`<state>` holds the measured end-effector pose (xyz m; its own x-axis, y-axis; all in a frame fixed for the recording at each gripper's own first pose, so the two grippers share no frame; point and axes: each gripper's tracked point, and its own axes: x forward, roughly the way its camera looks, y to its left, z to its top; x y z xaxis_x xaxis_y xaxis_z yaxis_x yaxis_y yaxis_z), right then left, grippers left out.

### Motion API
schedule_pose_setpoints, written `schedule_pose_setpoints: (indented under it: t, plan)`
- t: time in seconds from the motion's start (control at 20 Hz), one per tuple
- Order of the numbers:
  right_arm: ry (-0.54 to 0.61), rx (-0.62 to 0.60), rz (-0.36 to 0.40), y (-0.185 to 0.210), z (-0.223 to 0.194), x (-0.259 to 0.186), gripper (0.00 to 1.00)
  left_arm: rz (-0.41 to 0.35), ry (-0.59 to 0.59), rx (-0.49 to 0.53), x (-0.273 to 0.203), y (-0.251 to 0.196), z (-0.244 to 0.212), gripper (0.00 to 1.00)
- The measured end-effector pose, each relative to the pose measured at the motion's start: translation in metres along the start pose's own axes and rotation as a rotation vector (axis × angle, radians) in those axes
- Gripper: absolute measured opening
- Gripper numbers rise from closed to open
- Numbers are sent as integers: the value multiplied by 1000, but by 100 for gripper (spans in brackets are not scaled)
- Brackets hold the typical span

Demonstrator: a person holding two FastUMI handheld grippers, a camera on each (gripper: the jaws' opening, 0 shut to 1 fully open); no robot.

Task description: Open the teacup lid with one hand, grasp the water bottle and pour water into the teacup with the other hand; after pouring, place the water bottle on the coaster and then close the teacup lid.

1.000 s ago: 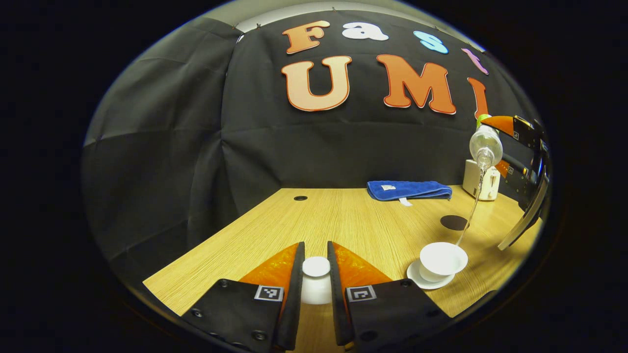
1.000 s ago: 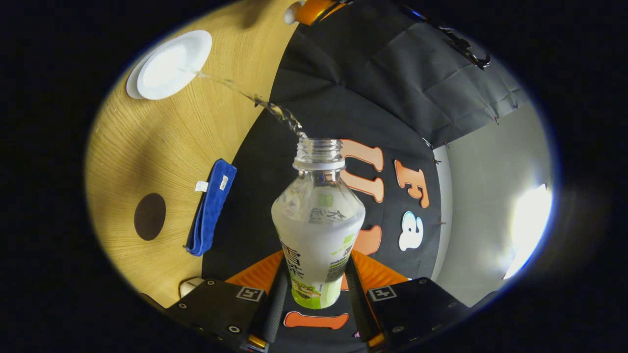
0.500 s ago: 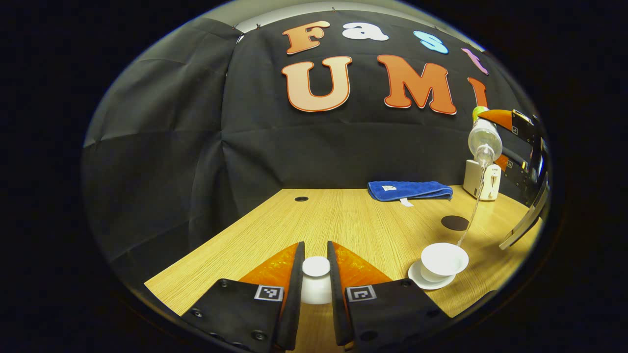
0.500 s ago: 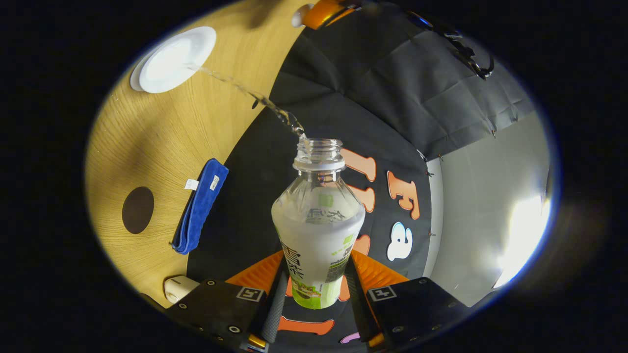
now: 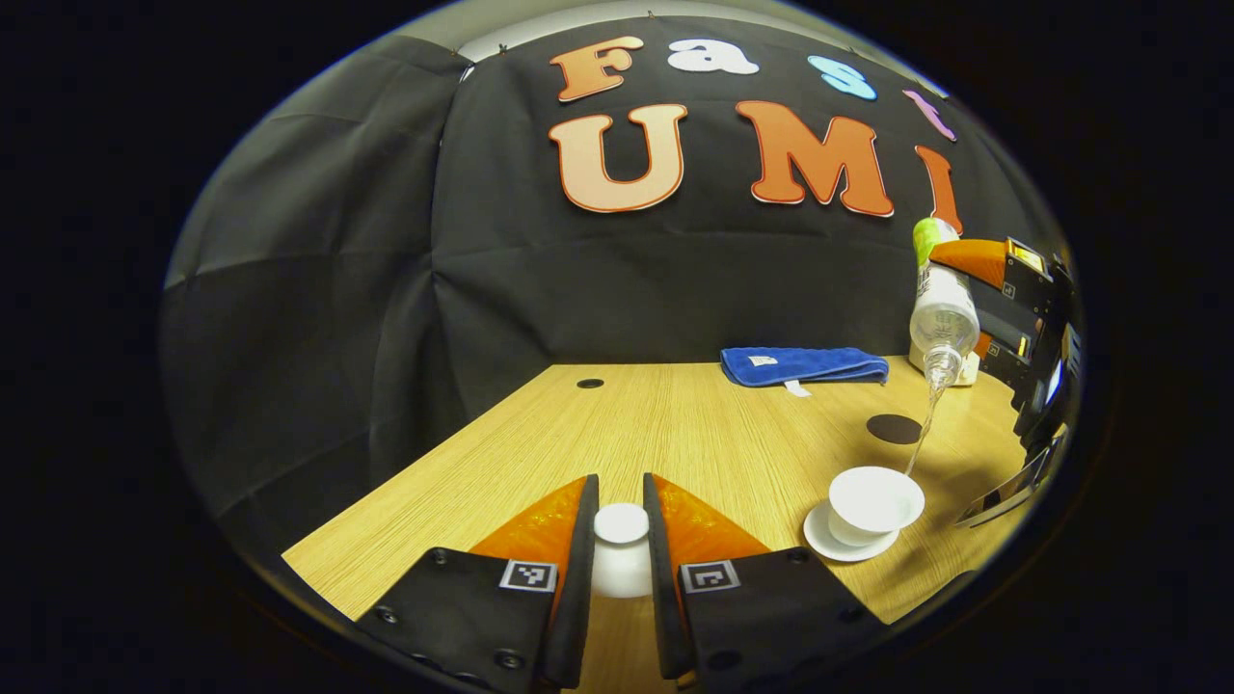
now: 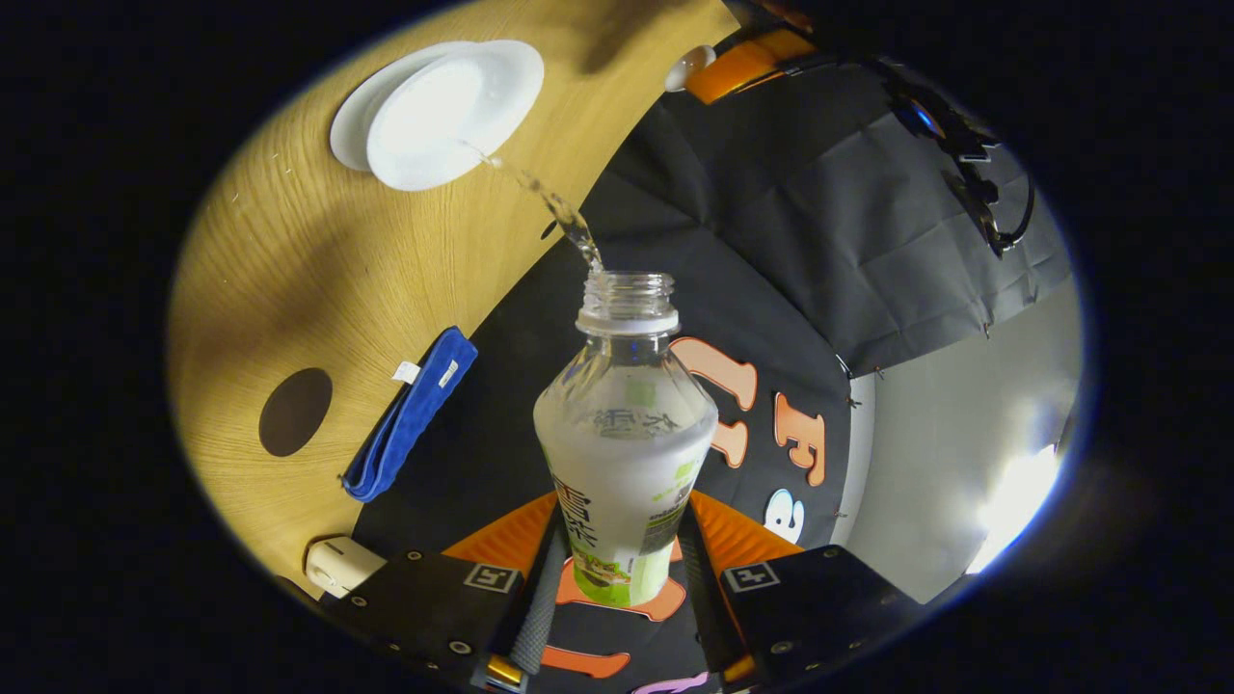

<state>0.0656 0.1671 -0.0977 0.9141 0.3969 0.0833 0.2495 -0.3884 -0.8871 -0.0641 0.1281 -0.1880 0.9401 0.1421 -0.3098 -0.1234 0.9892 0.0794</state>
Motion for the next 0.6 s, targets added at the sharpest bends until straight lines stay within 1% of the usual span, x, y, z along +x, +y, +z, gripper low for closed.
schedule_pose_setpoints:
  t: [0.3, 0.45, 0.5, 0.55, 0.6]
  plan:
    - [-16, -29, -80, -16, 5, 4, 62, -2, -14, 1, -3, 0, 4, 33]
    - [-44, -29, -87, -15, 12, 4, 63, -7, -22, 0, -3, -2, 6, 33]
    - [-53, -52, -96, -17, 14, 4, 65, -10, -22, 0, -3, -1, 6, 33]
    - [-62, -66, -105, -19, 15, 4, 63, -11, -22, -2, -4, -2, 7, 33]
    - [-65, -67, -102, -17, 16, 3, 63, -14, -24, -5, -4, -2, 7, 33]
